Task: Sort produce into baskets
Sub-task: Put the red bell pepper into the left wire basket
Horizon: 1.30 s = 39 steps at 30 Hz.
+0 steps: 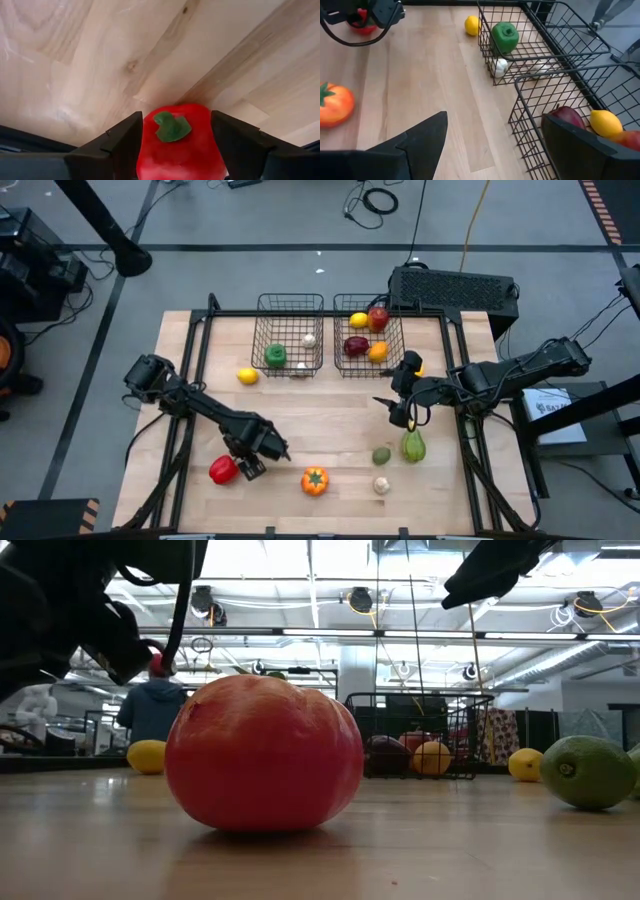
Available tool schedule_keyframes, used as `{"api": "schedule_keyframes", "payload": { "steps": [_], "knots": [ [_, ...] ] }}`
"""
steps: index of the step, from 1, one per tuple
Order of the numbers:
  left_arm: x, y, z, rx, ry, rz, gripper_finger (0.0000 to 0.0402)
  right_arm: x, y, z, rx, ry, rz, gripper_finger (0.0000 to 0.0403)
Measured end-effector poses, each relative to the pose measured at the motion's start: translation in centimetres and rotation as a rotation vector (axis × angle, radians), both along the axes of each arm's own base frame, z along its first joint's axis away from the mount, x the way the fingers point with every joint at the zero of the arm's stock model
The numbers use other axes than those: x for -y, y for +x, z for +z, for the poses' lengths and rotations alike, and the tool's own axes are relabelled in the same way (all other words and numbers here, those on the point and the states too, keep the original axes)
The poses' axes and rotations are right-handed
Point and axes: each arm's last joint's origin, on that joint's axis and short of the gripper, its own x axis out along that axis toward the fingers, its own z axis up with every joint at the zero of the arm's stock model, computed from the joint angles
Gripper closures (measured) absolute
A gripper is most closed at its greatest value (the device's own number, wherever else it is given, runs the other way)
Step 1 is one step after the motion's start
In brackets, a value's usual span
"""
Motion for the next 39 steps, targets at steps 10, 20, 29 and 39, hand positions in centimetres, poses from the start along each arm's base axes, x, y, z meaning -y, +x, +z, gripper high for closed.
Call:
{"api": "schedule_keyframes", "payload": {
  "steps": [10, 20, 29, 39],
  "knots": [
    [0.4, 0.0, 0.0, 0.025, 0.003, -0.016, 0.0160, 0.0, 0.0, 0.0, 0.000, 0.000, 0.001, 0.0090],
    [0.5, 0.0, -0.1, 0.032, 0.018, -0.023, 0.0160, 0.0, 0.0, 0.0, 0.000, 0.000, 0.001, 0.0090],
    [0.8, -0.7, -0.7, 0.023, 0.030, -0.043, 0.0160, -0.1, 0.0, 0.0, -0.002, 0.022, 0.017, 0.0090],
    [0.7, -0.9, -1.5, 0.019, 0.019, -0.005, 0.0160, -0.1, 0.0, 0.0, -0.001, 0.024, 0.015, 0.0090]
  ]
}}
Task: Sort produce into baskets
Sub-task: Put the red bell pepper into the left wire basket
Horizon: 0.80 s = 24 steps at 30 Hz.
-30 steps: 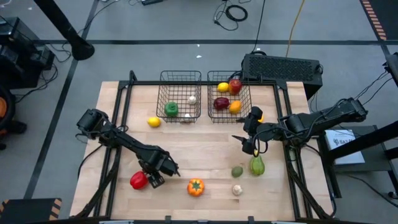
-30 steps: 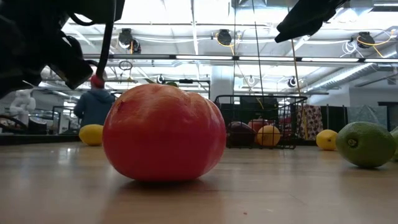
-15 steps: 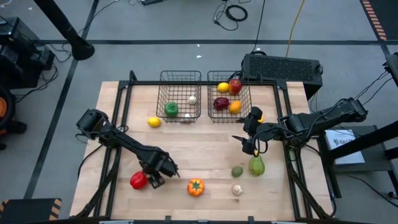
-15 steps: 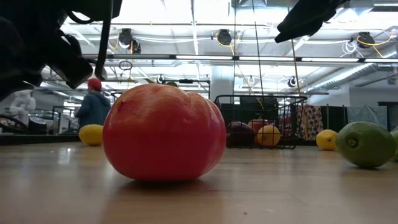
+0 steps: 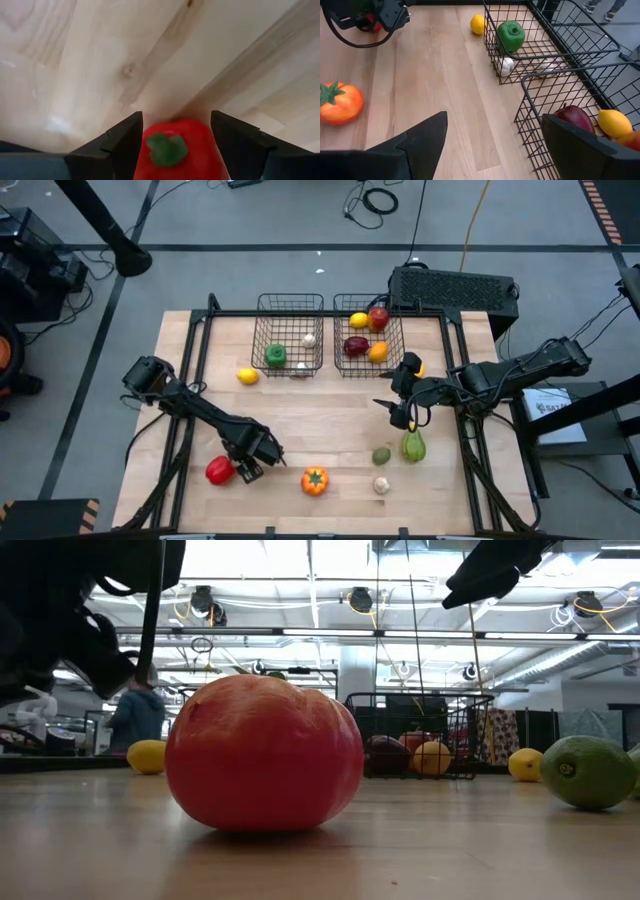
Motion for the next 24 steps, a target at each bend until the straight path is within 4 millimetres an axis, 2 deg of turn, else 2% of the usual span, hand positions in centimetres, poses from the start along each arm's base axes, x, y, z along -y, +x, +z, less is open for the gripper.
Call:
{"api": "schedule_keyframes", "payload": {
  "steps": [7, 14, 24],
  "knots": [
    [-0.05, -0.21, 0.51, -0.063, 0.023, 0.068, 0.0160, 0.00, 0.00, 0.00, 0.000, -0.001, 0.000, 0.0090],
    [-0.07, -0.29, 0.54, -0.071, 0.019, 0.060, 0.0161, 0.00, 0.00, 0.00, -0.001, -0.003, 0.001, 0.0090],
    [-0.07, -0.29, 0.54, -0.065, 0.011, 0.037, 0.0228, 0.00, 0.00, 0.00, -0.001, -0.003, 0.002, 0.0090]
  ]
}}
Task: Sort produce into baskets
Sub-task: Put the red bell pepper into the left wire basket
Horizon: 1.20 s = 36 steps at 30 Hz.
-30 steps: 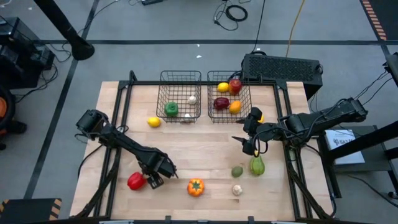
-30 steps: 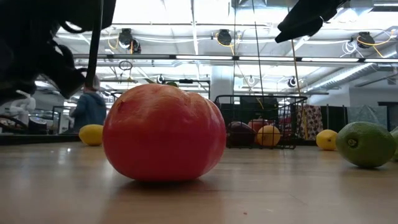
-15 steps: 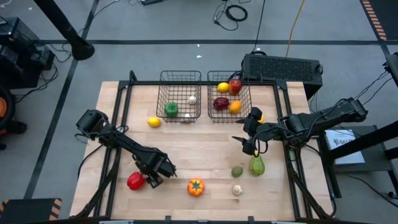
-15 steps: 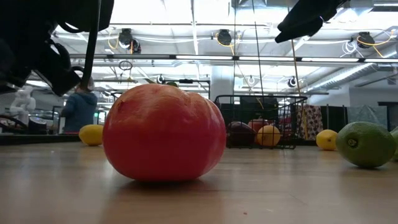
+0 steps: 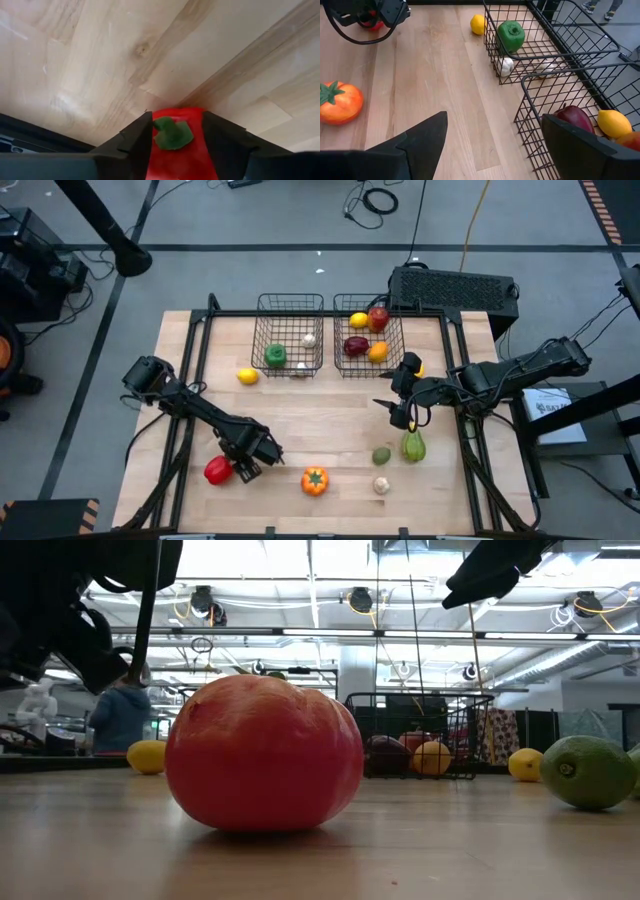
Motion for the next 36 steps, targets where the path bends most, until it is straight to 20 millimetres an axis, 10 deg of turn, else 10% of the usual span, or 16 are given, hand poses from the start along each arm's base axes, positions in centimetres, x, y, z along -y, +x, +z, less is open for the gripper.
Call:
{"api": "schedule_keyframes", "payload": {
  "steps": [36],
  "knots": [
    [0.07, -0.03, 0.14, 0.000, -0.039, -0.027, 0.0368, 0.00, 0.00, 0.00, -0.003, -0.010, 0.006, 0.0090]
  ]
}}
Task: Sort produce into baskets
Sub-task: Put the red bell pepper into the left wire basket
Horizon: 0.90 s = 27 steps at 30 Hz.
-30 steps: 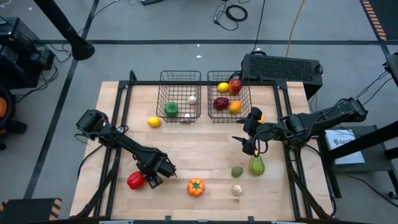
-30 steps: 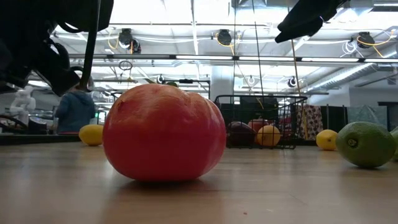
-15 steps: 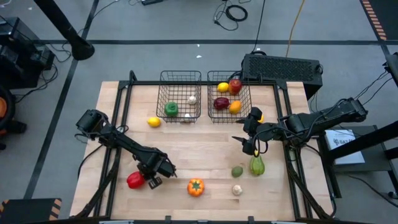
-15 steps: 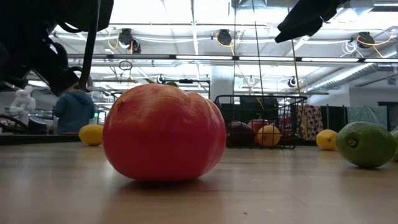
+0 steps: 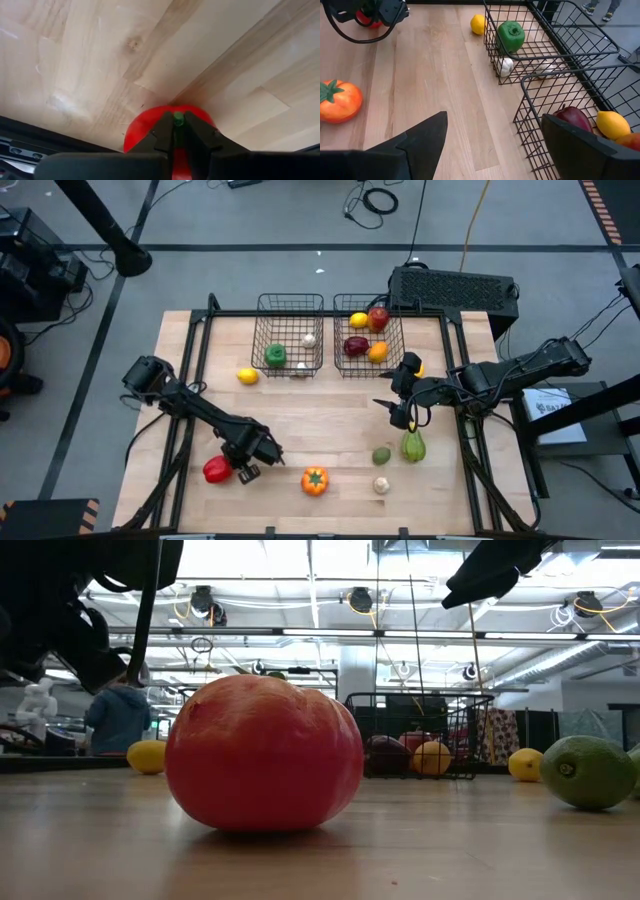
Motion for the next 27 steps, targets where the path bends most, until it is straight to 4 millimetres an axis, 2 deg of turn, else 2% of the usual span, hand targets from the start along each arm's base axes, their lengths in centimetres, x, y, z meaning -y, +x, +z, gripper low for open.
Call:
{"api": "schedule_keyframes", "payload": {
  "steps": [5, 11, 19, 27],
  "knots": [
    [-0.1, 0.0, 1.3, 0.043, -0.014, -0.026, 0.0369, 0.0, 0.0, 0.0, 0.000, 0.000, 0.000, 0.0090],
    [-0.7, 0.7, 5.1, 0.194, 0.026, -0.041, 0.0370, 0.0, 0.0, 0.0, 0.000, 0.000, 0.000, 0.0090],
    [-2.6, 2.4, 10.9, 0.558, 0.219, -0.095, 0.0370, 0.0, 0.0, 0.0, 0.000, 0.001, 0.000, 0.0090],
    [-5.1, 5.4, 14.5, 0.862, 0.511, -0.195, 0.0370, 0.0, 0.0, 0.0, -0.001, -0.005, 0.003, 0.0090]
  ]
}}
